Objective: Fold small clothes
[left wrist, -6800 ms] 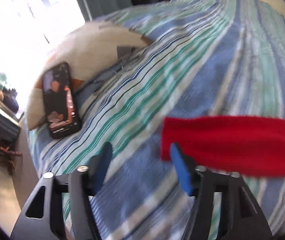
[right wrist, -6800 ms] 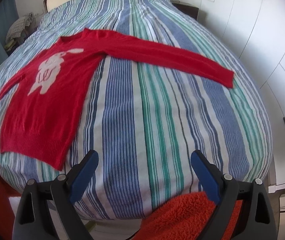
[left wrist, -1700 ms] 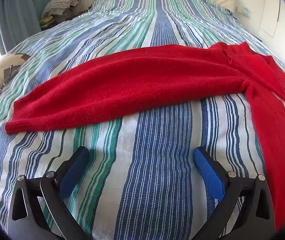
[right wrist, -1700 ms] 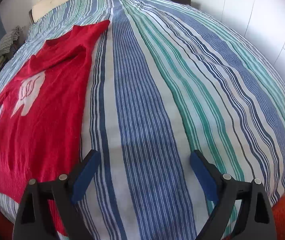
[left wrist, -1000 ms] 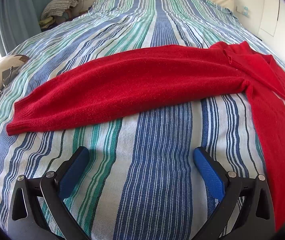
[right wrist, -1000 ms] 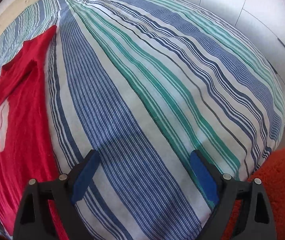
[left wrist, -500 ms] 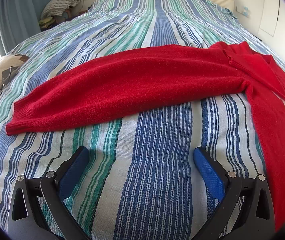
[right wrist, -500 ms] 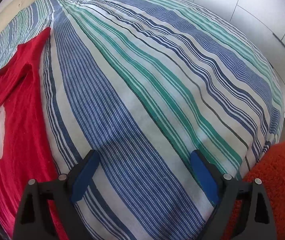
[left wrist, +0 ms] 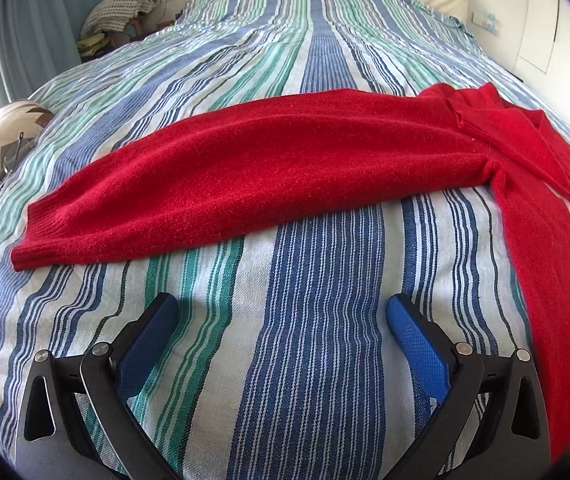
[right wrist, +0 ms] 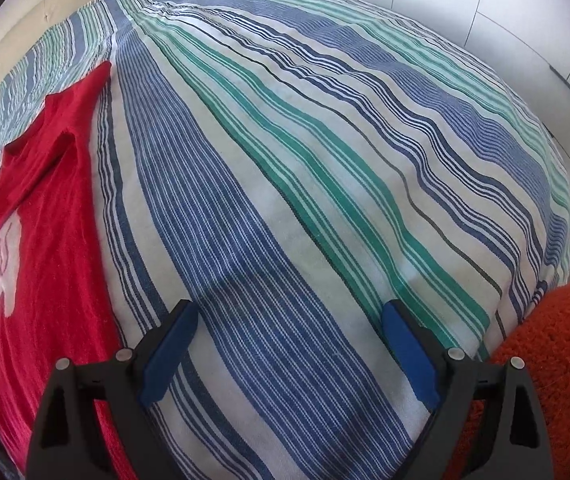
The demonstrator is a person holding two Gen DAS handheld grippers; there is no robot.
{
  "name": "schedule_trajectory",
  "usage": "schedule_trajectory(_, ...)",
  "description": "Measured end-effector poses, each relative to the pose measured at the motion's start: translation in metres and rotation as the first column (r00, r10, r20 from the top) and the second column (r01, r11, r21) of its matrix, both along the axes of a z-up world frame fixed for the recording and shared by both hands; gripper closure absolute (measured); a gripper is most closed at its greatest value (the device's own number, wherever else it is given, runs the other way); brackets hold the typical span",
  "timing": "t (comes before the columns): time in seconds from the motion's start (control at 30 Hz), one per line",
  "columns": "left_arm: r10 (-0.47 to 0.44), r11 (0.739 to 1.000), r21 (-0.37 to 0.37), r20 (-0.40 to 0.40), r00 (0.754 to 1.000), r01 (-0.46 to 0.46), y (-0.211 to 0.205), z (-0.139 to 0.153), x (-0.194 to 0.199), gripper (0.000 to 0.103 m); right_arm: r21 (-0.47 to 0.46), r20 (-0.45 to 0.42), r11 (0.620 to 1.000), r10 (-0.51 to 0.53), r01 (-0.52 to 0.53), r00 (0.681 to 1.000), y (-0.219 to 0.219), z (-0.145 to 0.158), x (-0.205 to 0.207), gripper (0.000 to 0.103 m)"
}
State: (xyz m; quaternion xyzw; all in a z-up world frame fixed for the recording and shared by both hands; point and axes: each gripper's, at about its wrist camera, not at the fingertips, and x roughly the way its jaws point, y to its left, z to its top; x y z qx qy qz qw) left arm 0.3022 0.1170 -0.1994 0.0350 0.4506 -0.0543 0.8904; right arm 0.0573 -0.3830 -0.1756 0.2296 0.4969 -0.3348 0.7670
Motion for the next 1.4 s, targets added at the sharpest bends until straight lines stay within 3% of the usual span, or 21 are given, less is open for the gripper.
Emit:
schedule_trajectory(0.27, 0.0, 1.0, 0.0, -0.001, 1.0, 0.0, 0.0, 0.0, 0.0, 0.0, 0.0, -0.001, 0.999, 0.046, -0.046, 0.999, 0.0, 0.002, 0.001, 0.011)
schedule_trajectory(0.7, 0.0, 1.0, -0.001, -0.001, 1.0, 0.0, 0.001, -0.001, 0.0, 0.0, 0.044, 0.081, 0.998, 0.04, -0.044, 0.996, -0.005, 0.005, -0.012, 0.011)
schedule_trajectory(1.07, 0.001, 1.0, -0.002, -0.001, 1.0, -0.001, 0.001, 0.0, 0.0, 0.0, 0.025, 0.067, 0.997, 0.071, -0.072, 0.995, 0.0, 0.004, -0.011, 0.011)
schedule_trajectory(1.4, 0.001, 1.0, -0.002, -0.001, 1.0, -0.001, 0.001, 0.0, 0.0, 0.0, 0.018, 0.113, 0.993, 0.112, -0.115, 0.987, 0.008, 0.012, -0.017, 0.011)
